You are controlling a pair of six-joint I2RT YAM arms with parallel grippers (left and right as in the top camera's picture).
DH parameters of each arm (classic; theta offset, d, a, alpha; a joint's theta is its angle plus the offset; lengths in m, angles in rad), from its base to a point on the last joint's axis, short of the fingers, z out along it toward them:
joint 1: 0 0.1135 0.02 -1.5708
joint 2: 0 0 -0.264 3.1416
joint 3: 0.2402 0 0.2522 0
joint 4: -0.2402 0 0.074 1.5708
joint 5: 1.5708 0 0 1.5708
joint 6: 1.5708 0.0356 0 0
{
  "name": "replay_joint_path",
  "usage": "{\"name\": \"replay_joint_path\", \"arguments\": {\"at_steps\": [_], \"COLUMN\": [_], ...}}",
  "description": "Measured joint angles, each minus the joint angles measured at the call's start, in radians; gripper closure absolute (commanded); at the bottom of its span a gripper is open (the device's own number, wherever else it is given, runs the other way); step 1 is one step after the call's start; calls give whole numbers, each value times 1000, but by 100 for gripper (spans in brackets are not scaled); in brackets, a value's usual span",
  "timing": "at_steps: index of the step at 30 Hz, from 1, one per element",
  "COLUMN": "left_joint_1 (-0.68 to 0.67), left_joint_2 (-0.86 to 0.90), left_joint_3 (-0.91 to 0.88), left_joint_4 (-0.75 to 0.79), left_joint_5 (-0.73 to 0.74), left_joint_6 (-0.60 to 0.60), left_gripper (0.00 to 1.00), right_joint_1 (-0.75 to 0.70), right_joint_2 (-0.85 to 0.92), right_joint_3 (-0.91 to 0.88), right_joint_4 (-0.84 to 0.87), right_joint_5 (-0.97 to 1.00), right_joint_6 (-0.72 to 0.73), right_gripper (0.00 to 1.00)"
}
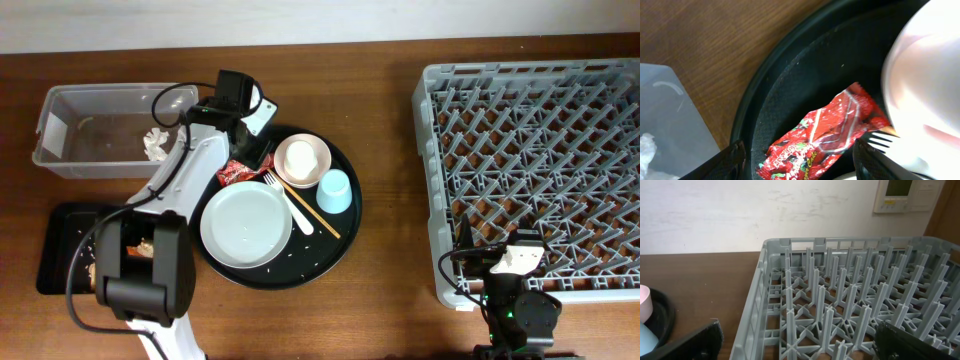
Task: Sort waste into correct bins and load items into the dishwasher rack
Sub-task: 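Move the left gripper back and grasp the red snack wrapper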
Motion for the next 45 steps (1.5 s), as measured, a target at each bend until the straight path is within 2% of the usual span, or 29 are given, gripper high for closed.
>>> {"name": "replay_joint_path", "arguments": {"at_steps": [10,15,31,35,43,45], "left_joint_1": [18,18,44,45,45,45], "left_joint_2": [9,61,143,143,144,144], "left_joint_3": [0,0,0,0,0,0], "left_joint_4": [-9,-8,32,36,37,36], "left_joint_5": [-14,-14,25,27,43,47], "left_joint_6": [11,14,33,39,42,43], "left_gripper": [32,35,36,56,75,87], "right_joint_1": [0,0,0,0,0,0], "right_joint_2": [0,0,0,0,0,0], "right_joint_3": [0,0,0,0,0,0], "right_joint_4": [0,0,0,0,0,0], "right_joint_5": [0,0,0,0,0,0], "right_joint_6": [1,0,1,0,0,0], "right_gripper": [1,1,1,1,1,1]}}
